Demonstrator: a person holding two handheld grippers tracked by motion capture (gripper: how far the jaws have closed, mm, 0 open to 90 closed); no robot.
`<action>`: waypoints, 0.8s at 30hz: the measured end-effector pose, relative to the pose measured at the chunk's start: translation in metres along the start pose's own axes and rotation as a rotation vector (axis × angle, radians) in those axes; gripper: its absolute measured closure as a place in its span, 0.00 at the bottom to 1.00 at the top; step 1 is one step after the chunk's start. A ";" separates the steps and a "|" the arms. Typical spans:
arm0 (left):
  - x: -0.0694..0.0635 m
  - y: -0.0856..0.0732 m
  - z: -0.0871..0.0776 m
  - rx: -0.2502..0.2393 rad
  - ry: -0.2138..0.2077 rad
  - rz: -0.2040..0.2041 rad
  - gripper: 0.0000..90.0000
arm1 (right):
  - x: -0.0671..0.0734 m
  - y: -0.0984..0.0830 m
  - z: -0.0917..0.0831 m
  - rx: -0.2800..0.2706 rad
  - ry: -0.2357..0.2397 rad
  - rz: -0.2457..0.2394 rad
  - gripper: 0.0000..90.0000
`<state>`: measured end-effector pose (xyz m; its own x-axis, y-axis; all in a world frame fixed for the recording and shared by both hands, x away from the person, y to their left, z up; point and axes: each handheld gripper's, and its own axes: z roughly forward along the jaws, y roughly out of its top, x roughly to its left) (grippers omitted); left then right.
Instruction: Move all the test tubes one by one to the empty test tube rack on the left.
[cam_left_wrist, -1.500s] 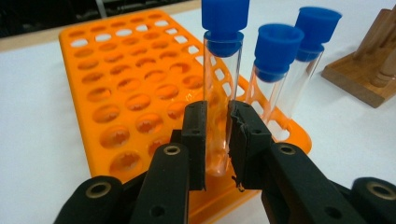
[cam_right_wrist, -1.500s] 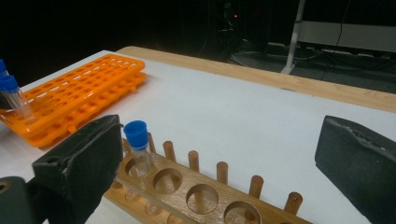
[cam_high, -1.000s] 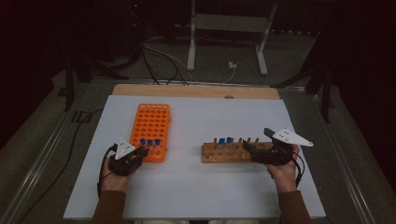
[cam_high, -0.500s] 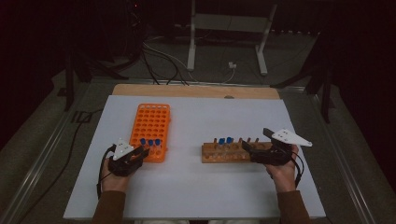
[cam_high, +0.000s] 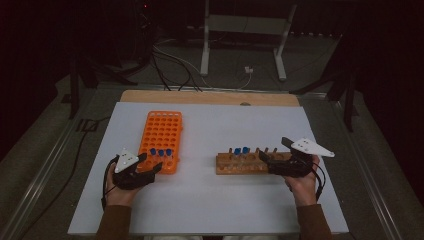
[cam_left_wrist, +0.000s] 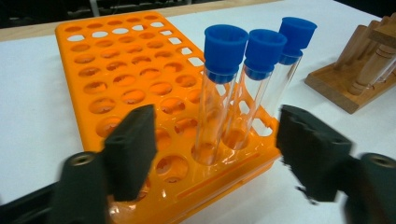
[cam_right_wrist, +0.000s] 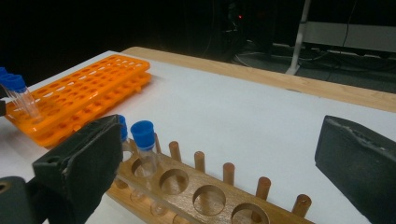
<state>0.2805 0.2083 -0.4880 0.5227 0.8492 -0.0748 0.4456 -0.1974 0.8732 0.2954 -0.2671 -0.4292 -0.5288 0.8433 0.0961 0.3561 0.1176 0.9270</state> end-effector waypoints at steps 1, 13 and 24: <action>0.000 0.000 0.000 -0.004 -0.001 -0.004 0.29 | 0.000 0.000 0.000 0.000 0.001 0.000 0.01; -0.005 0.005 -0.003 -0.053 -0.044 -0.006 0.01 | 0.005 -0.001 0.006 0.003 0.017 -0.005 0.01; -0.005 0.007 -0.004 -0.078 -0.050 -0.026 0.01 | 0.013 -0.007 0.022 0.052 0.056 -0.005 0.06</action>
<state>0.2782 0.2043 -0.4799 0.5478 0.8279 -0.1200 0.4022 -0.1348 0.9056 0.3027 -0.2455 -0.4419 -0.5723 0.8123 0.1124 0.3916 0.1502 0.9078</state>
